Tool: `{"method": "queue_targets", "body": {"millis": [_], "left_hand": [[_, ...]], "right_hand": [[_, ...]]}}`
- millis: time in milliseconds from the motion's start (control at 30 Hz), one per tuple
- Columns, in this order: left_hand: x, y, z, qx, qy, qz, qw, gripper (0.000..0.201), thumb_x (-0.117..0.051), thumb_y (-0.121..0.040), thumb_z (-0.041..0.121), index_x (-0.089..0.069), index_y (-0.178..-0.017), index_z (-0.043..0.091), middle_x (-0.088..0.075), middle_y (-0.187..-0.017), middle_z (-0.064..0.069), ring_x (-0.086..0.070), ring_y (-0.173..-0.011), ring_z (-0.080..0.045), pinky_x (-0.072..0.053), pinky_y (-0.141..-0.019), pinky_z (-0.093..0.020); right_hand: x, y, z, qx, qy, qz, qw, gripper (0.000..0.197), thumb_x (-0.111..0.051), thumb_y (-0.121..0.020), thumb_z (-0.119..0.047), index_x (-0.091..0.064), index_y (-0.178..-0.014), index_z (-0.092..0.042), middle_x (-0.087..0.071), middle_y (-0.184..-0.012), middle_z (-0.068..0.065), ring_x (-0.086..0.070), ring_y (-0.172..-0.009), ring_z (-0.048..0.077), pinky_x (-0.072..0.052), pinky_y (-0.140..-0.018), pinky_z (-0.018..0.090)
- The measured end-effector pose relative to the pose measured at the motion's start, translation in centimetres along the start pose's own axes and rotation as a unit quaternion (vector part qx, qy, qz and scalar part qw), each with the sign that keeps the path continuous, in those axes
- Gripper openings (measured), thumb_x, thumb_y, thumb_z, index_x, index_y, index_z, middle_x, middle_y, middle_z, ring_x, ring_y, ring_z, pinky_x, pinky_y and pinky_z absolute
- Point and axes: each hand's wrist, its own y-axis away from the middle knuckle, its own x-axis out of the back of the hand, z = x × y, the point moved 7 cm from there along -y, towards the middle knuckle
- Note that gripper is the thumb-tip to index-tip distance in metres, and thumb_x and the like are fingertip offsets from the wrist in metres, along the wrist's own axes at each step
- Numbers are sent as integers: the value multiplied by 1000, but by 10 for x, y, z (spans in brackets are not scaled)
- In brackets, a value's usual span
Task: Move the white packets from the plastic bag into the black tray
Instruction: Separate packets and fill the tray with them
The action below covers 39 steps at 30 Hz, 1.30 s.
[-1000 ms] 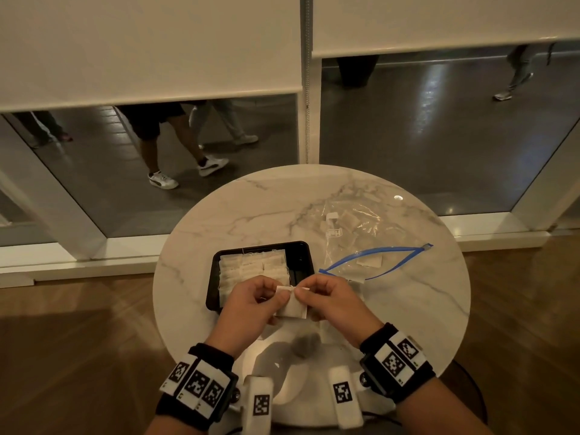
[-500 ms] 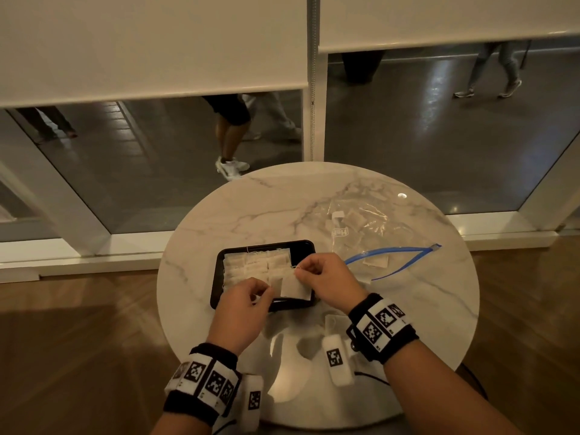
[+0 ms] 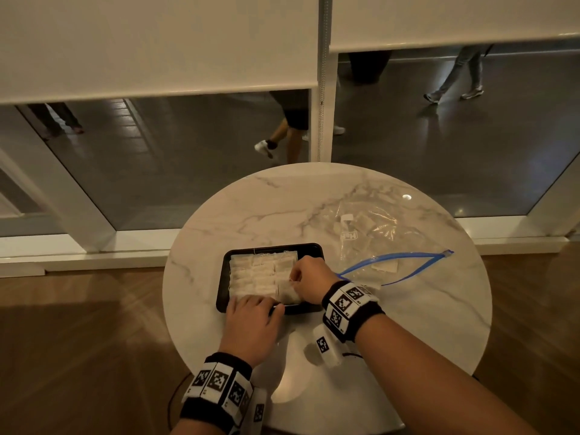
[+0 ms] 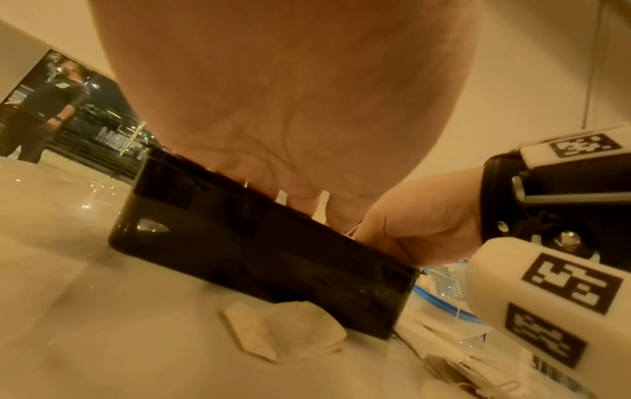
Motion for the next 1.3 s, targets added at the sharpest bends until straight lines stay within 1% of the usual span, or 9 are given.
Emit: {"method": "queue_targets", "body": {"millis": [133, 233, 300, 500, 700, 867, 1000, 1133, 1300], "left_hand": [[-6, -2, -3, 12, 4, -16, 1000, 60, -12, -90, 60, -64, -103, 35, -65, -112, 13, -52, -116, -10, -21, -115, -42], [-8, -2, -4, 20, 10, -19, 1000, 43, -25, -99, 55, -63, -100, 35, -65, -110, 12, -51, -116, -11, -19, -118, -45], [-7, -2, -3, 23, 12, -18, 1000, 38, -29, -101, 52, -63, -101, 35, -64, -111, 11, -51, -117, -11, -17, -119, -44], [-6, -1, -4, 28, 29, -16, 999, 38, -30, -102, 52, -63, -103, 34, -64, -113, 12, -50, -119, -10, -16, -120, -44], [-4, -2, -2, 30, 31, -8, 999, 35, -32, -102, 51, -62, -96, 33, -64, -106, 13, -52, -113, -9, -19, -115, -40], [-4, -1, -1, 28, 23, -7, 999, 35, -31, -102, 50, -62, -97, 33, -63, -106, 13, -52, -113, -9, -19, -116, -42], [0, 1, 2, 16, 7, -13, 1000, 34, -34, -103, 46, -65, -101, 32, -64, -110, 12, -50, -116, -10, -19, -117, -43], [2, 1, 2, 22, 15, -13, 1000, 35, -33, -103, 47, -65, -103, 32, -63, -111, 12, -49, -117, -10, -18, -116, -41], [4, 3, 5, 13, 2, -8, 1000, 35, -33, -104, 45, -66, -108, 33, -64, -113, 11, -50, -117, -11, -21, -116, -42]], "right_hand": [[-6, -3, -1, 2, 12, -1, 1000, 15, -63, -89, -8, -73, -97, -16, -69, -107, 5, -65, -97, 19, -54, -86, 28], [-10, -4, -2, 1, 24, 2, 1000, 17, -62, -88, -7, -73, -97, -16, -68, -109, 7, -64, -98, 21, -55, -88, 30], [-14, -5, -2, 0, 36, 2, 999, 17, -62, -89, -6, -72, -99, -15, -67, -110, 8, -65, -98, 23, -55, -88, 30], [-18, -8, -4, -6, 60, 14, 998, 22, -58, -89, -3, -72, -103, -12, -67, -110, 10, -65, -99, 26, -57, -89, 35], [-20, -11, -6, -1, 70, 31, 997, 21, -59, -88, -4, -75, -98, -14, -66, -111, 10, -64, -102, 26, -56, -90, 36], [-20, -13, -5, -3, 67, 35, 997, 18, -63, -89, -6, -76, -97, -15, -66, -113, 10, -64, -103, 26, -56, -91, 36], [-19, -12, -4, -5, 57, 35, 998, 22, -63, -88, -5, -71, -107, -13, -61, -120, 11, -62, -105, 26, -54, -92, 34], [-14, -8, -4, 3, 40, 48, 998, 36, -68, -86, -8, -62, -121, -14, -54, -126, 11, -59, -109, 27, -51, -94, 32], [0, 3, -5, 20, 43, 71, 996, 42, -63, -87, -2, -59, -126, -16, -55, -123, 10, -59, -106, 26, -49, -92, 31]]}}
